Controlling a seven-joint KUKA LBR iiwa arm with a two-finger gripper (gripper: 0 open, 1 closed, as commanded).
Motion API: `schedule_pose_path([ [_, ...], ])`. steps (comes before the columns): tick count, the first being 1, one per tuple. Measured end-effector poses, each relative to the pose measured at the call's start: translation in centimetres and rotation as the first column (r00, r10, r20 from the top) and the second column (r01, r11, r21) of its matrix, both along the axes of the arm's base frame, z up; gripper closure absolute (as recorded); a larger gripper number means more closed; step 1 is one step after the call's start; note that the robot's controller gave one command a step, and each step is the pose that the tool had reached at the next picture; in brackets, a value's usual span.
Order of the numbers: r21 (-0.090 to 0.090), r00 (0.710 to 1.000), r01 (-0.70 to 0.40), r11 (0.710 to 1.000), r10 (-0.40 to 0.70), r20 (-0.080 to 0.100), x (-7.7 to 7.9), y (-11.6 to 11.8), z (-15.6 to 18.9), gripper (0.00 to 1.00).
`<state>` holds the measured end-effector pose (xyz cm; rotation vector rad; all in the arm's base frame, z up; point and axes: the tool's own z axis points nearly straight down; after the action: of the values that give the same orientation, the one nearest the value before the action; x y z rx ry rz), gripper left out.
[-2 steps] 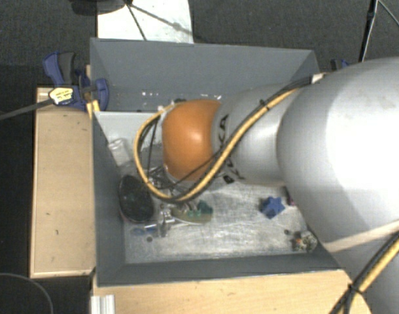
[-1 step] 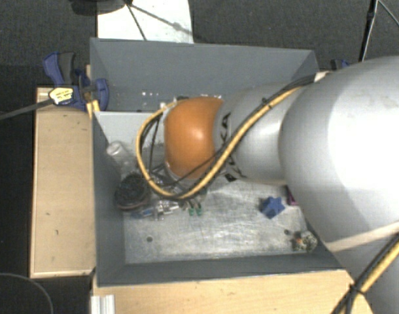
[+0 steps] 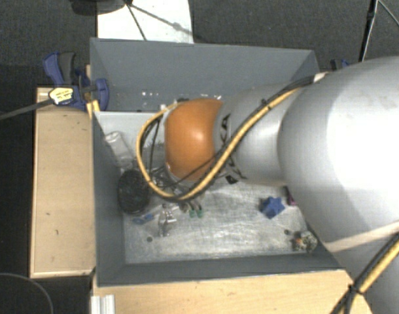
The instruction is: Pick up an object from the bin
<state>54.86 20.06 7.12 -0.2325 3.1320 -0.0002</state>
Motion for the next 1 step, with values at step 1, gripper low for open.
schedule_pose_path([
  [1, 0.002, 0.996, -0.087, 0.996, 0.087, 0.006, 2.43, -1.64, 0.09, 0.0],
])
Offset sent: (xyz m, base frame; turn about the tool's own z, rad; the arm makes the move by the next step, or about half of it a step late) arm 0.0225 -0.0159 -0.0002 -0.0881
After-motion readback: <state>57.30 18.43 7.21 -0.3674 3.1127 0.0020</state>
